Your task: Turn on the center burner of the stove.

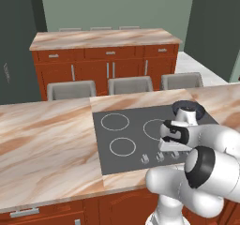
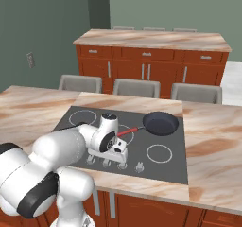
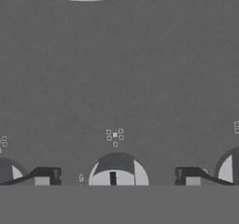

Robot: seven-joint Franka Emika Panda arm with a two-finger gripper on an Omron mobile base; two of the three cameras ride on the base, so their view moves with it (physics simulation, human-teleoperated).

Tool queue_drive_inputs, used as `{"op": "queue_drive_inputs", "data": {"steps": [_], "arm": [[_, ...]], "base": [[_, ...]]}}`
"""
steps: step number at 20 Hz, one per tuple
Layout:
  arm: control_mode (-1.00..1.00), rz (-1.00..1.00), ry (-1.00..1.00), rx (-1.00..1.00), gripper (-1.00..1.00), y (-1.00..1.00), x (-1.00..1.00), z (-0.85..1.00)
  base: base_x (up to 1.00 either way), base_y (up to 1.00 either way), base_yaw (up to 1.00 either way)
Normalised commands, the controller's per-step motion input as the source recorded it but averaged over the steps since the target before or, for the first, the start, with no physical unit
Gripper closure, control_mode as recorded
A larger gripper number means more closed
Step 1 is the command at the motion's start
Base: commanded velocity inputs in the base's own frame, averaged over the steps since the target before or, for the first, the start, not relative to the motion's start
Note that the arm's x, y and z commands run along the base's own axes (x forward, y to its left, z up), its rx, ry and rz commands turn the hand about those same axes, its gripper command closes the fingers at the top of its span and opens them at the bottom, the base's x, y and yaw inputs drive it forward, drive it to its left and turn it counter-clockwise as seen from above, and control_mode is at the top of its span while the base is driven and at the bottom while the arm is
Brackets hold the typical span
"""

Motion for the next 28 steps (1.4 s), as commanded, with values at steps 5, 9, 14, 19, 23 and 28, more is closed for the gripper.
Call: {"op": "queue_drive_inputs", "data": {"steps": [5,9,14,19,23,28], "arm": [[-1.0,0.0,0.0,0.0,1.0,0.0,0.0,-0.06],[-1.0,0.0,0.0,0.0,1.0,0.0,-0.05,0.0],[-1.0,0.11,0.0,0.0,1.0,0.0,-0.02,-0.05],[-1.0,0.49,-0.01,0.01,1.0,0.0,-0.03,-0.12],[-1.0,0.78,-0.1,0.01,1.0,0.0,-0.01,-0.21],[-1.0,0.84,-0.2,0.01,1.0,0.01,-0.15,-0.27]], "base": [[0.0,0.0,0.0],[0.0,0.0,0.0],[0.0,0.0,0.0],[0.0,0.0,0.0],[0.0,0.0,0.0],[0.0,0.0,0.0]]}}
